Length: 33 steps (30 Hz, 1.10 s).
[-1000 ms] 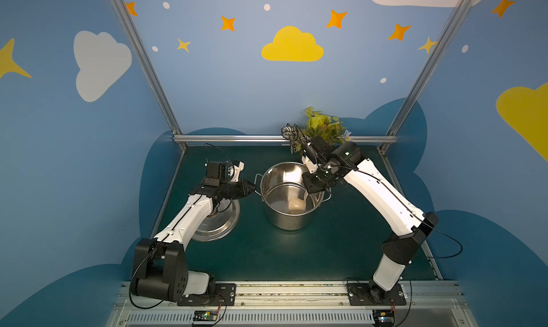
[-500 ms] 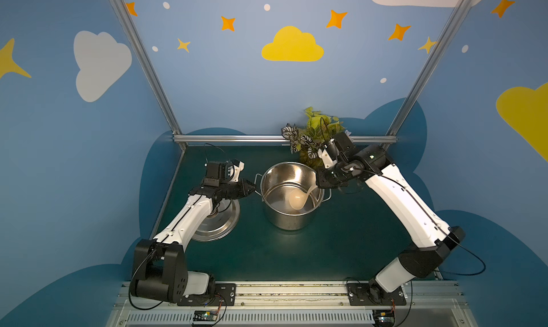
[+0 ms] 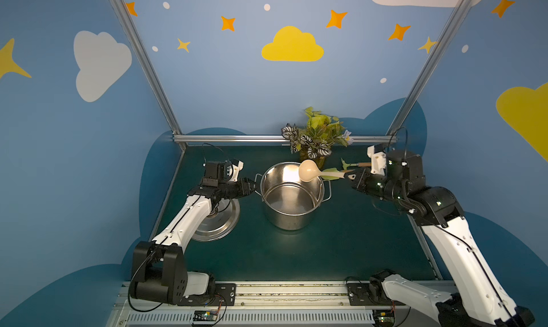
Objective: Stir the soup with a spoon
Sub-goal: Place the spoon at the center of the board.
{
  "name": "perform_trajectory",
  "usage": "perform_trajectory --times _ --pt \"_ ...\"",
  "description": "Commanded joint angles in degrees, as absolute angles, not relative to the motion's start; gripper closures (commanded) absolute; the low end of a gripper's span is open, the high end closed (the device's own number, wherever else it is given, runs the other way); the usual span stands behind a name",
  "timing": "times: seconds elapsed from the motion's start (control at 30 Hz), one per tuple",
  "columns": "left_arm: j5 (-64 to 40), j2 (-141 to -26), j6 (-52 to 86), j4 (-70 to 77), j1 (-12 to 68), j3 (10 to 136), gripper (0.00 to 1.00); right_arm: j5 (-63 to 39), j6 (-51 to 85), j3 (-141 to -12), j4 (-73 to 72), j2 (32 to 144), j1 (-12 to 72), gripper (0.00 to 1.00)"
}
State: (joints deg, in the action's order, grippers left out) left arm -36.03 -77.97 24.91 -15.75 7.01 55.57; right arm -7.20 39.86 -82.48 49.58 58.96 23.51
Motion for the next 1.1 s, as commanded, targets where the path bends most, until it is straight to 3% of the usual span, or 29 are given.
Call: perform_trajectory --times 0.0,0.3,0.47,0.57,0.6,1.07 --pt "-36.48 -76.73 24.04 -15.78 6.59 54.98 0.38 -9.9 45.49 -78.43 43.83 53.83 18.89 1.0" --pt "-35.8 -76.45 23.86 -15.91 6.5 54.85 0.2 -5.38 55.65 -63.87 43.52 35.47 4.18 1.0" --pt "-35.63 -76.01 24.15 -14.97 6.49 54.35 0.16 -7.26 63.11 -52.98 41.15 30.37 1.63 1.0" --pt "-34.88 -75.33 24.32 -14.7 6.49 53.94 0.07 -8.37 66.46 -44.7 37.19 26.66 1.69 1.0" --pt "-34.68 -75.04 24.21 -14.55 6.5 53.81 0.0 -8.65 67.3 -41.86 35.92 25.26 1.7 1.0" --pt "-32.63 -73.54 23.73 -13.27 6.48 52.74 0.0 -8.51 68.14 -21.06 33.39 16.71 1.59 1.0"
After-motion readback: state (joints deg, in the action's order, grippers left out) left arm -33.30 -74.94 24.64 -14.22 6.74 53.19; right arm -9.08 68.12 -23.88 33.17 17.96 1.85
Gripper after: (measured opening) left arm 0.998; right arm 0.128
